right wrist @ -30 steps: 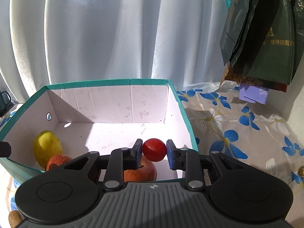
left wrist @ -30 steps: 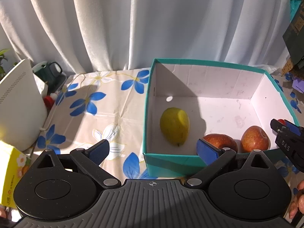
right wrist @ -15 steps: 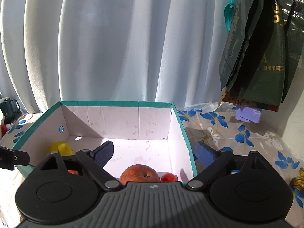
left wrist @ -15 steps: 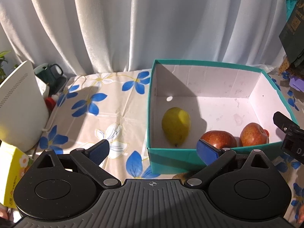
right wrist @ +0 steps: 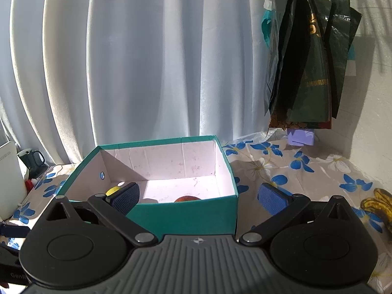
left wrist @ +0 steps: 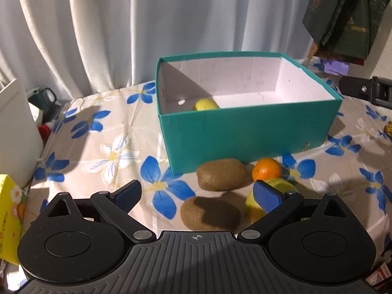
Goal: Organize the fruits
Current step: 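Move left tool to another cherry tomato while right tool approaches the other yellow-green pear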
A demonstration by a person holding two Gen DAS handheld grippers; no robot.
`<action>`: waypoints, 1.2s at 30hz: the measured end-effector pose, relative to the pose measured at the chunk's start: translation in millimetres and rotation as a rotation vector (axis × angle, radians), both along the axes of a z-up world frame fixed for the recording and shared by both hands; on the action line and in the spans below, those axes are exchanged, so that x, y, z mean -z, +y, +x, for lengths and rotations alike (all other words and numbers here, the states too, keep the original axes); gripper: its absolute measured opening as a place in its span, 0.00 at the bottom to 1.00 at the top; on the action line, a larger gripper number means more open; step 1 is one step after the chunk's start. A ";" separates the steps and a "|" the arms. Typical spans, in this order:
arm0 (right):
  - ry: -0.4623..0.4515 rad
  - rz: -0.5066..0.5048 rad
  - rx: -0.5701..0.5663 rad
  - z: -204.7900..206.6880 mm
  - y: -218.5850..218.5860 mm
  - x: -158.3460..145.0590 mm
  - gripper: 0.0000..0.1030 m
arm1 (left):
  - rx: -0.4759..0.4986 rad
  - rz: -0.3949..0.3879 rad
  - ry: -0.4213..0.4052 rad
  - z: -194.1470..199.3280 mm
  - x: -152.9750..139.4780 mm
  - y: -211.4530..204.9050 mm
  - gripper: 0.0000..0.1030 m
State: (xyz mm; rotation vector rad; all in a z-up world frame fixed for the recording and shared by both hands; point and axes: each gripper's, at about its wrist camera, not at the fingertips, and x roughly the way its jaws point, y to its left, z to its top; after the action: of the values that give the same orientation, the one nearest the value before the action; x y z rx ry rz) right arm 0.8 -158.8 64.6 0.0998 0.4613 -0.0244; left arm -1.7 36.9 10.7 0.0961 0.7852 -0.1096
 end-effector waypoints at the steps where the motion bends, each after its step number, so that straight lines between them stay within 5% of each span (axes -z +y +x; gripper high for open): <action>1: 0.007 0.004 0.001 -2.1 0.2 1.2 1.00 | 0.003 0.005 0.005 -3.0 3.4 -1.3 0.98; 11: 0.071 0.011 0.003 -24.8 1.6 13.7 1.00 | 0.055 0.010 0.124 -29.6 39.7 -13.6 0.88; 16: 0.094 0.013 0.006 -32.7 1.6 18.8 1.00 | 0.072 0.039 0.129 -36.5 48.8 -22.4 0.81; 21: 0.107 0.005 -0.007 -36.4 4.6 22.2 1.00 | 0.076 0.030 0.170 -33.4 60.4 -28.1 0.65; 25: 0.111 -0.001 -0.011 -38.3 4.9 23.5 1.00 | 0.074 0.027 0.163 -33.2 61.7 -29.7 0.64; 31: 0.115 -0.005 -0.011 -38.4 5.4 23.7 1.00 | 0.091 0.013 0.168 -33.3 60.6 -32.6 0.51; 34: 0.119 -0.004 -0.011 -38.1 6.3 24.2 1.00 | 0.116 0.004 0.175 -31.3 59.5 -34.9 0.30; 36: 0.126 -0.001 -0.016 -37.2 7.7 24.9 1.00 | 0.142 -0.005 0.187 -30.6 57.9 -36.6 0.26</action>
State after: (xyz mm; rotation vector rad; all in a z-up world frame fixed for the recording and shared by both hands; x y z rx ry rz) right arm -36.3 -151.1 39.7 0.0939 0.5875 -0.0149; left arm -32.3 0.3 -47.1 0.1383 0.9641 -0.2582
